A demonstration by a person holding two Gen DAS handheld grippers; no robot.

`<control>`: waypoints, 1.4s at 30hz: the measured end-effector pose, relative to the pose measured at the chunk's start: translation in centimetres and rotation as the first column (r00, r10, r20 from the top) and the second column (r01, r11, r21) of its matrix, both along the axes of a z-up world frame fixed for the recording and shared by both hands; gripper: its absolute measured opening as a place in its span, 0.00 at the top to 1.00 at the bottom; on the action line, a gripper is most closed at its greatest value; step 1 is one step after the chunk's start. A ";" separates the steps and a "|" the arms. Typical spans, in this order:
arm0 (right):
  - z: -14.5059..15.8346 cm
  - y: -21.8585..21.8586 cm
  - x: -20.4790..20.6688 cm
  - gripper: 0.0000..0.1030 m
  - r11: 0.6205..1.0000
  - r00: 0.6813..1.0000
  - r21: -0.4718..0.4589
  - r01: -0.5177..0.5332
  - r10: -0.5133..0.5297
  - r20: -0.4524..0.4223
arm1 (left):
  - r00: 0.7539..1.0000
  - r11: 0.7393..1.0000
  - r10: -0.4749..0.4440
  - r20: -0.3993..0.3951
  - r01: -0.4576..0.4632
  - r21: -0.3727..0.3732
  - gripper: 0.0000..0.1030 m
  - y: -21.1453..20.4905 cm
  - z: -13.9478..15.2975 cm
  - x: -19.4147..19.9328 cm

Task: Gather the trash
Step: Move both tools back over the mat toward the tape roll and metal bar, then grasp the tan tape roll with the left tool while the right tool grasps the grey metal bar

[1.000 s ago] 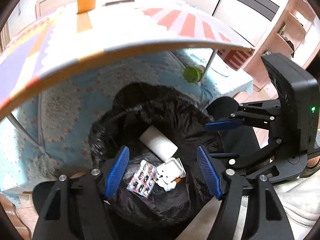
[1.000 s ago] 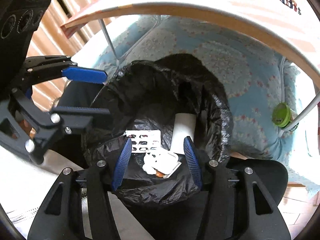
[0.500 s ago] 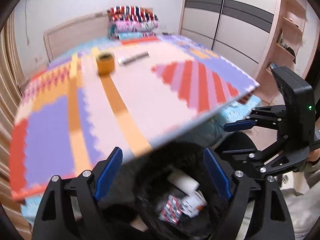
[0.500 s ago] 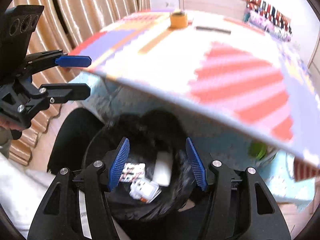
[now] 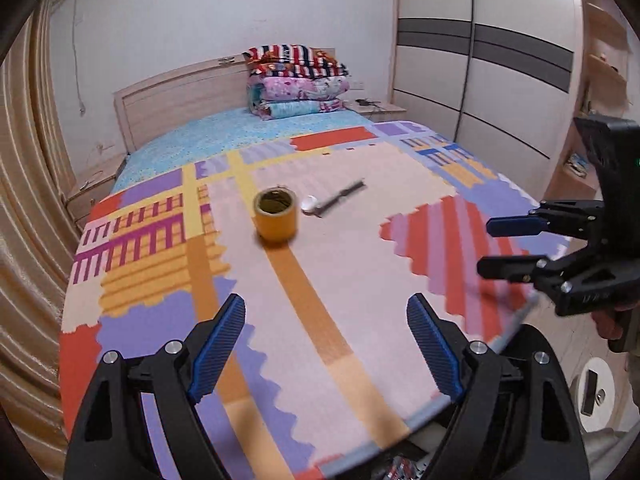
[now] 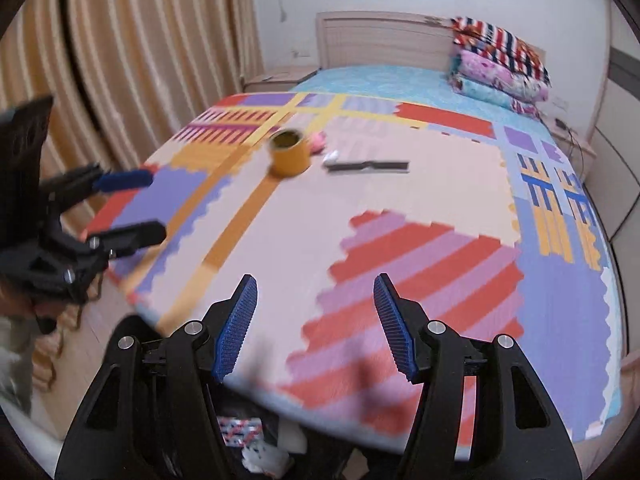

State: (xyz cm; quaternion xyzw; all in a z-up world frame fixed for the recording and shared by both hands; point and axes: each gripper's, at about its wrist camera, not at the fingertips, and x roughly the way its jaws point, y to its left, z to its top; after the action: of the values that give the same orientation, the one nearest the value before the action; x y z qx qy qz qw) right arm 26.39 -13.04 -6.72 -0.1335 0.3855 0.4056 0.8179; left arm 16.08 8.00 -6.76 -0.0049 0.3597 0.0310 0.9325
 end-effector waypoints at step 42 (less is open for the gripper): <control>-4.5 9.4 14.8 0.60 0.938 0.930 -0.010 0.348 -0.346 -0.120 | 0.995 0.994 0.095 -0.035 -0.092 0.061 0.56 4.9 -4.6 14.0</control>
State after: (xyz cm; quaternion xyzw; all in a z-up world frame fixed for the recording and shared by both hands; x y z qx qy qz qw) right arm 41.15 -3.59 -11.23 -0.0341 0.4492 0.2642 0.8528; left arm 30.09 12.87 -11.32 0.0064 0.3758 0.0854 0.9227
